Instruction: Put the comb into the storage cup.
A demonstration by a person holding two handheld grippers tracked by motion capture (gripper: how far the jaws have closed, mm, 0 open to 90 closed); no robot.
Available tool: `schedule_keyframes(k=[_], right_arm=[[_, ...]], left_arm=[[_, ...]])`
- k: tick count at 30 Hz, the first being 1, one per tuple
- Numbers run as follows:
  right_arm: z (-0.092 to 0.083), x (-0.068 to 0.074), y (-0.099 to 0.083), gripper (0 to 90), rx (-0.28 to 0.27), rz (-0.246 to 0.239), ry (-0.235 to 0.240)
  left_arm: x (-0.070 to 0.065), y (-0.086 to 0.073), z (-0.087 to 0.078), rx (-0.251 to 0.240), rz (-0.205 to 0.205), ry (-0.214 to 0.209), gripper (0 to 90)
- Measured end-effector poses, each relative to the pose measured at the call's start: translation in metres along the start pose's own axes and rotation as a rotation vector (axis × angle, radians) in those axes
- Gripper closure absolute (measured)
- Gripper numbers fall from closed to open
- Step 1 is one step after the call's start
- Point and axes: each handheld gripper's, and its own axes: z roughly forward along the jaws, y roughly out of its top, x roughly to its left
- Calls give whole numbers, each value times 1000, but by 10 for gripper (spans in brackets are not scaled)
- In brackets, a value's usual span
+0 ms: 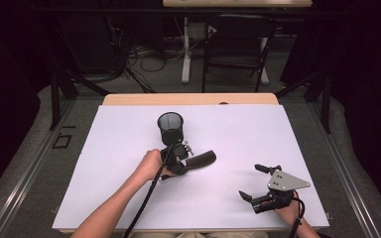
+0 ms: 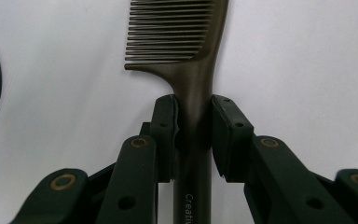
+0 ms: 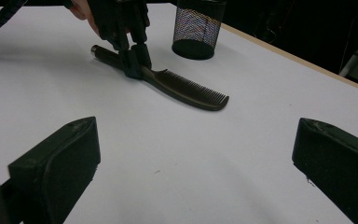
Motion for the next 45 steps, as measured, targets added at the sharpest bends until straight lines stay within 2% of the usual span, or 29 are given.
schedule_keyframes(k=[2,5,8,16,23,30,38,41,45], right_arm=[[0,0,0,5,2,-1,0],[0,0,0,5,3,1,-3],[0,0,0,5,1,5,-2],[1,0,0,5,5,3,-1],[0,0,0,5,1,2,-1],[1,0,0,5,5,4,-1],[1,0,0,5,4,2,-2],[1,0,0,5,3,1,-1],[0,0,0,5,3,3,-1]], left_arm=[[0,-1,-1,-8,-5,-4,717],[-2,-3,-5,-45,-17,-9,718],[-2,-6,-8,-65,-13,-4,718],[-1,-20,-16,-154,-58,-7,718],[-1,-28,-21,-186,-71,-3,718],[-2,-35,-27,-244,-88,6,717],[-2,-43,-32,-282,-103,12,717],[-3,-46,-33,-310,-123,10,717],[-3,-50,-36,-334,-128,18,717]])
